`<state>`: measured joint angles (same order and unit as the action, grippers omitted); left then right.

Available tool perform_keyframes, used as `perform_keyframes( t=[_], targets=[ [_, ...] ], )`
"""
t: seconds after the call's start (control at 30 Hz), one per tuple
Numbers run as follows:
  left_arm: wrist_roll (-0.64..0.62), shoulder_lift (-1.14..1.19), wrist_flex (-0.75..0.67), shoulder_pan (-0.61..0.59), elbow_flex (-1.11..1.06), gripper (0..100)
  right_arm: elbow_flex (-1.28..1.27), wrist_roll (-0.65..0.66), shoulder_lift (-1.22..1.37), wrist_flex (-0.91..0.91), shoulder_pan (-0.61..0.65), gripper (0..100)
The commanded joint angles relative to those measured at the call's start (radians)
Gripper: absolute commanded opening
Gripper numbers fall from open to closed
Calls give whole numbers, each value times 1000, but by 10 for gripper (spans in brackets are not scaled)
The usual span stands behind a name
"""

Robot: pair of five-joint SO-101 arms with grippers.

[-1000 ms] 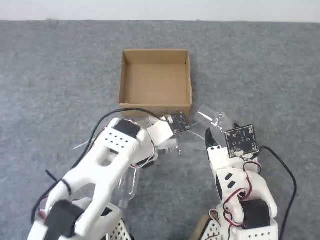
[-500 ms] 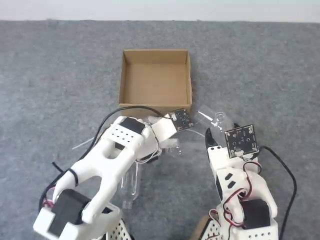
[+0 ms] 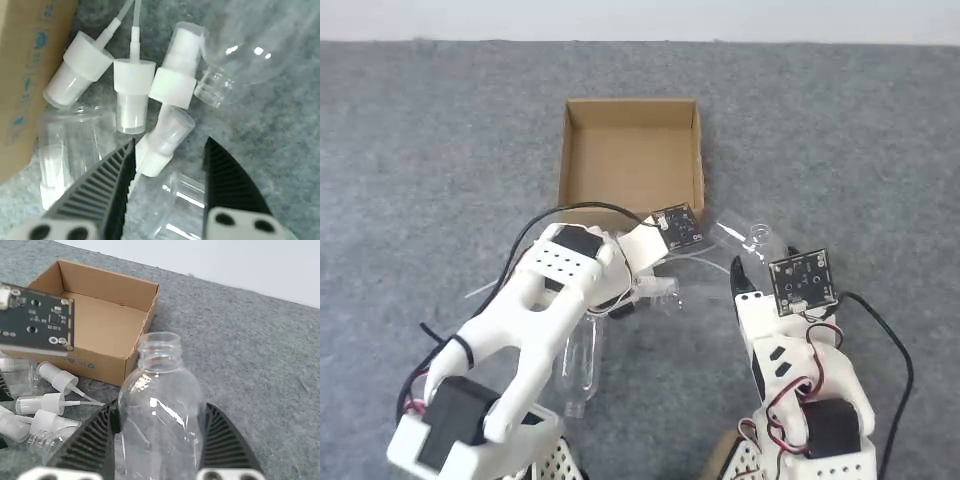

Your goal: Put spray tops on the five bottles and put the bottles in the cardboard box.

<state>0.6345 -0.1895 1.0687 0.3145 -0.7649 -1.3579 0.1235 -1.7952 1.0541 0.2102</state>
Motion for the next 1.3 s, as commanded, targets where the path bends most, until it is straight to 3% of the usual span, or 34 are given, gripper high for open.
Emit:
perform_keyframes(
  t=[0.0,0.2,0.33,0.5,0.83,1.1,1.27],
  targets=[
    [9,-6,-23,-3,4,205,15,-9,-19,-25,-10,76],
    [6,141,-51,3,30,175,14,-9,-19,-25,-10,76],
    [5,253,52,-5,157,163,14,-9,-19,-24,-10,76],
    [-26,305,66,-3,203,163,14,-9,-19,-24,-10,76],
    [-52,302,75,-6,209,155,14,-6,-19,-24,-10,76],
    [-103,133,279,-34,318,217,15,-6,-19,-24,-10,76],
    [-104,57,313,15,269,218,15,-5,-19,-24,-10,76]
  ],
)
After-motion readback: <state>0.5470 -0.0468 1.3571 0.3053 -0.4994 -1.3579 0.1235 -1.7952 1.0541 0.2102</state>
